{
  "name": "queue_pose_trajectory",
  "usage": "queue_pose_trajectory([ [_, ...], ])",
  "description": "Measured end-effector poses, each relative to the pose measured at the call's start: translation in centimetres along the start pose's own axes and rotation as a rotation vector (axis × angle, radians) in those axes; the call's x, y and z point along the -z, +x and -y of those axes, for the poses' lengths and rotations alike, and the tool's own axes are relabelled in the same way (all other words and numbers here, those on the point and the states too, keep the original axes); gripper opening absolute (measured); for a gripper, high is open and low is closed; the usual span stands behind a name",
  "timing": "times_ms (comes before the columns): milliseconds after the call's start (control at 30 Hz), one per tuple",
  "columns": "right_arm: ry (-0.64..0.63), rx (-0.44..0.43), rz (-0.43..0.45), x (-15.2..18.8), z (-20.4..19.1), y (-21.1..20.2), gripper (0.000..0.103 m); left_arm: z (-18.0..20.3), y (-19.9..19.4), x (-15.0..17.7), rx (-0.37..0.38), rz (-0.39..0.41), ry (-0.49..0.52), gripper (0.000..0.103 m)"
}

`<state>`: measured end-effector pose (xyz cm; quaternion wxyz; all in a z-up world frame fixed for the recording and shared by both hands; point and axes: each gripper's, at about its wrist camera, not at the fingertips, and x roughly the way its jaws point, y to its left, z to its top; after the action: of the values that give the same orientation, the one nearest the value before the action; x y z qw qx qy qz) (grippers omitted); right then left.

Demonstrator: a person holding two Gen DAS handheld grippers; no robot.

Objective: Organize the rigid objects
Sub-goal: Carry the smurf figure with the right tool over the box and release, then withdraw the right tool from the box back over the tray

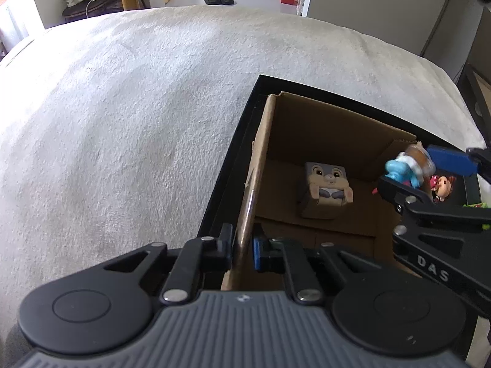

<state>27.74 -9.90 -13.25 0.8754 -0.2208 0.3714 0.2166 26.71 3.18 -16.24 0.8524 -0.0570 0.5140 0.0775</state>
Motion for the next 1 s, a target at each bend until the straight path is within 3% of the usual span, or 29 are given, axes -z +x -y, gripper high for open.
queue_pose_trajectory([
  [100,-0.027,0.032,-0.004,0.0,-0.4,0.0,0.059,-0.1,0.0,0.0,0.008,0.001,-0.002,0.011],
  [333,0.026,0.017,-0.014,0.6,0.3,-1.3,0.06,-0.1,-0.1,0.0,0.003,-0.009,-0.015,0.011],
  [567,0.081,0.003,-0.01,1.4,0.9,-3.0,0.063,0.7,-1.4,0.0,-0.034,-0.017,0.038,0.016],
  [633,0.096,0.0,-0.008,1.7,0.9,-3.5,0.064,0.9,-2.2,0.1,-0.032,-0.009,0.044,0.022],
  [767,0.115,-0.002,-0.001,2.3,1.0,-4.7,0.068,1.7,-3.4,0.7,-0.042,0.012,0.069,0.045],
  [1000,0.171,0.023,0.009,3.7,2.3,-7.0,0.071,3.1,-5.4,1.3,-0.036,0.033,0.107,0.054],
])
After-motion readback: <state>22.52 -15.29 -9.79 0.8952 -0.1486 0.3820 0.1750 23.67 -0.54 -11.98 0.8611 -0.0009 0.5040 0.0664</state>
